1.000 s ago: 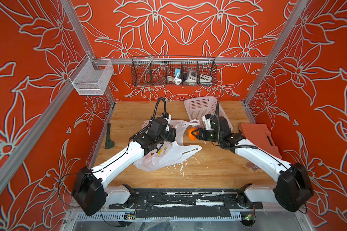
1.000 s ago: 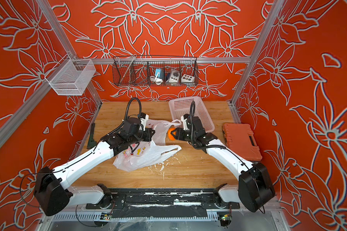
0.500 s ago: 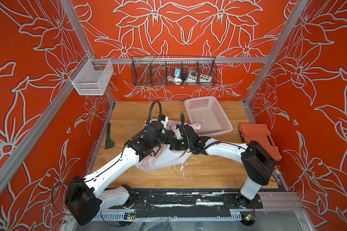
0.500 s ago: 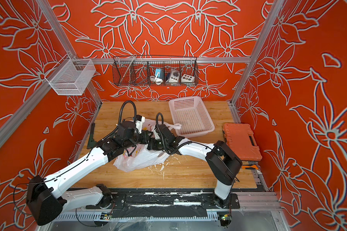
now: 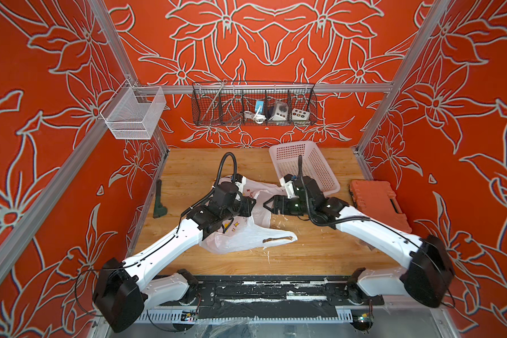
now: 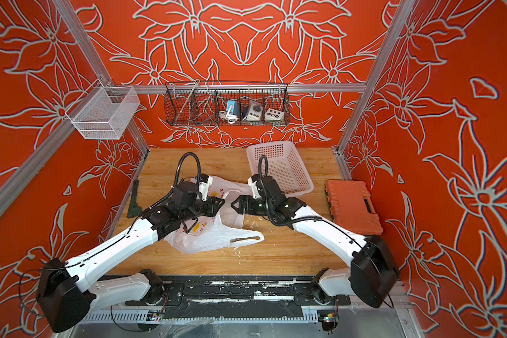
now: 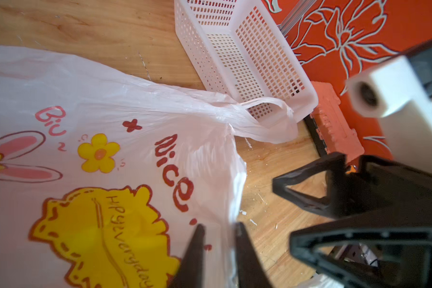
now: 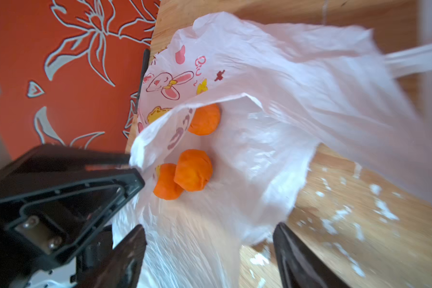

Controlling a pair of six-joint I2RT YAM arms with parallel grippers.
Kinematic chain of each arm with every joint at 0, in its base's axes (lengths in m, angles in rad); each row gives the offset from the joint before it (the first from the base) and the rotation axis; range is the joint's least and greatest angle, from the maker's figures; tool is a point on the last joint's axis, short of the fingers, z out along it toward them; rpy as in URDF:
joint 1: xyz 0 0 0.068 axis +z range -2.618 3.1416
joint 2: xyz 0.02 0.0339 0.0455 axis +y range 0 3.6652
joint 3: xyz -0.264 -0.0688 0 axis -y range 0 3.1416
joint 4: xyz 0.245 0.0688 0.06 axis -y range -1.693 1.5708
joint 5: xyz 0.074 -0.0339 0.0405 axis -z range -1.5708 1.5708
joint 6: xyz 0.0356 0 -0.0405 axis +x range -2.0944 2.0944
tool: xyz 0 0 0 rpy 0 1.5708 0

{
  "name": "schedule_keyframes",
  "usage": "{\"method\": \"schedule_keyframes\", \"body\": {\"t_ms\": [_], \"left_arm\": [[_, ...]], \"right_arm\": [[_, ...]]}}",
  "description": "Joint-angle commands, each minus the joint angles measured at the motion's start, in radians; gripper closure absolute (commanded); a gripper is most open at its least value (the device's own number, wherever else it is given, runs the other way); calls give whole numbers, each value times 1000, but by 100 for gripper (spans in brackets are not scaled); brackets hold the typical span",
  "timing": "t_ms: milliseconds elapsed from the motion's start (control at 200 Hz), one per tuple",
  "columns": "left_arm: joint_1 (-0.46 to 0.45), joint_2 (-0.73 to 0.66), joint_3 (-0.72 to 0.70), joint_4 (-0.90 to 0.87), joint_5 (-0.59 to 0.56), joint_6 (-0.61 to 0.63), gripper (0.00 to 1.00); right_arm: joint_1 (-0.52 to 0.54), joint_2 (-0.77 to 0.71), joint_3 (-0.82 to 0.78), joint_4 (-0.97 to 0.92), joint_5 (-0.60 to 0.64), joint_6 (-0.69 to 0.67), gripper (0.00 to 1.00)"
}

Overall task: Place the oranges into plastic bags & tie knots
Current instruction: Place the orange in the plastic bag.

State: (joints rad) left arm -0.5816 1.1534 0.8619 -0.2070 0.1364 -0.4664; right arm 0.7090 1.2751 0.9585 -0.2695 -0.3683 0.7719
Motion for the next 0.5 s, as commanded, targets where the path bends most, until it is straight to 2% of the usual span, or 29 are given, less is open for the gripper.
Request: {"method": "schedule_keyframes", "body": {"t_ms": [0, 100, 160, 285, 410, 495], "left_arm": [[-1, 7, 38, -41, 78, 104, 43], [-2, 26, 116, -138, 99, 227, 24], [-1, 62, 179, -194, 110, 295, 18], [-25, 207, 329, -246, 164, 464, 16], [-77, 356, 466, -198, 152, 622, 14], [-91, 456, 560, -168, 192, 715, 11]], "right_arm": [[-66, -133, -33, -227, 66, -85, 21], [-146, -243, -46, -362, 114, -145, 25], [-178, -284, -43, -430, 139, -183, 25], [-238, -322, -29, -509, 163, -221, 29], [-270, -341, -21, -543, 150, -220, 30], [-275, -356, -24, -570, 148, -218, 30]]}}
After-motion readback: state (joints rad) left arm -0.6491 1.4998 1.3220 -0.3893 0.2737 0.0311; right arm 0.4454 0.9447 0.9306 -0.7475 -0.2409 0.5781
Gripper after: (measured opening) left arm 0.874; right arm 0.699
